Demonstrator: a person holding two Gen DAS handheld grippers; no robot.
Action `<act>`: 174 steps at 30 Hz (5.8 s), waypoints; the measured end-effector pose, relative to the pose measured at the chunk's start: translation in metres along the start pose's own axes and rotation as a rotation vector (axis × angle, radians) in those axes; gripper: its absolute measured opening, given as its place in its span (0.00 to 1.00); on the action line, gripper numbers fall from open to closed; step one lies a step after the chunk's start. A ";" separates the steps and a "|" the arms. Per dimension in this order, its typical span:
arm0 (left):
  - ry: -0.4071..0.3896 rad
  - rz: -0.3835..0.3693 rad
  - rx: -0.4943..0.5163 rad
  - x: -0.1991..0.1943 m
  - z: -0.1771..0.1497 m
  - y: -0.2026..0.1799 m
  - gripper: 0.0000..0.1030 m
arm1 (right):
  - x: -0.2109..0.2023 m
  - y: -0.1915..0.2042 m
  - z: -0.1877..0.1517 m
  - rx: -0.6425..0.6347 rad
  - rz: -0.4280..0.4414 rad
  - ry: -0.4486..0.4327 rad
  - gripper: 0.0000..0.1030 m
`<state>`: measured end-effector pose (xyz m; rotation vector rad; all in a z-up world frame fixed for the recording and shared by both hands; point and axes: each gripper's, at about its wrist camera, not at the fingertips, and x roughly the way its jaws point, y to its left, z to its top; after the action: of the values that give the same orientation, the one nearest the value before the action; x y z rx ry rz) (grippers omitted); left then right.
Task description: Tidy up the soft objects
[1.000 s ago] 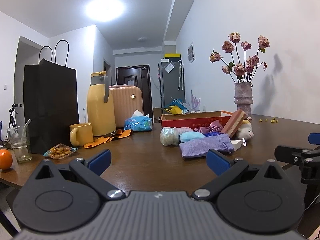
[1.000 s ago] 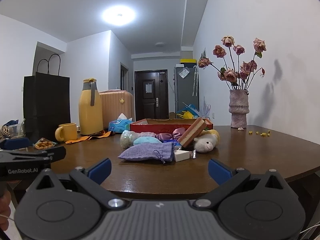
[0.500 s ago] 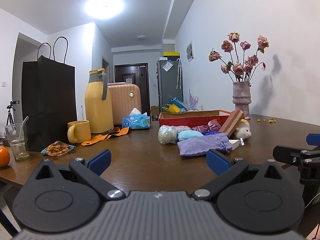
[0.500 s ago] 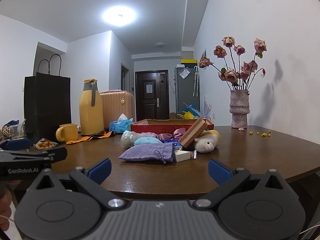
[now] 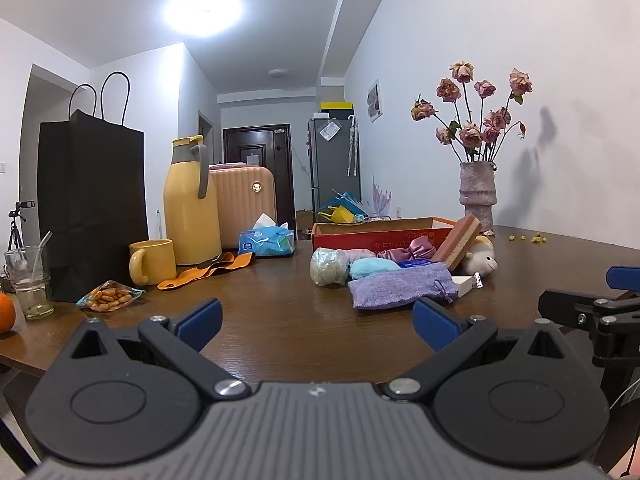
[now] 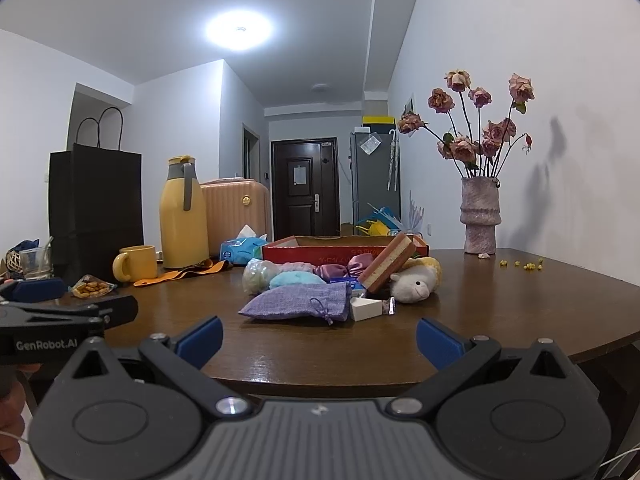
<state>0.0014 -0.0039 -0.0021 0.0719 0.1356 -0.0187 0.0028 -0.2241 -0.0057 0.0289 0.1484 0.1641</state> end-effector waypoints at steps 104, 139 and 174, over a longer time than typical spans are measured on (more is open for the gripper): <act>0.569 -0.302 -0.212 0.591 0.173 0.008 0.12 | 0.585 -0.081 0.202 0.139 0.171 0.443 0.03; 0.258 -0.200 -0.124 0.290 0.171 0.036 0.81 | 0.263 -0.154 0.207 0.009 0.104 0.156 0.89; 0.316 -0.432 0.010 0.237 0.043 -0.075 0.76 | 0.208 -0.113 0.065 0.097 -0.052 0.282 0.63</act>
<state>0.2398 -0.0855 0.0032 0.0541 0.4653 -0.4410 0.2332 -0.3029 0.0239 0.0983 0.4382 0.1082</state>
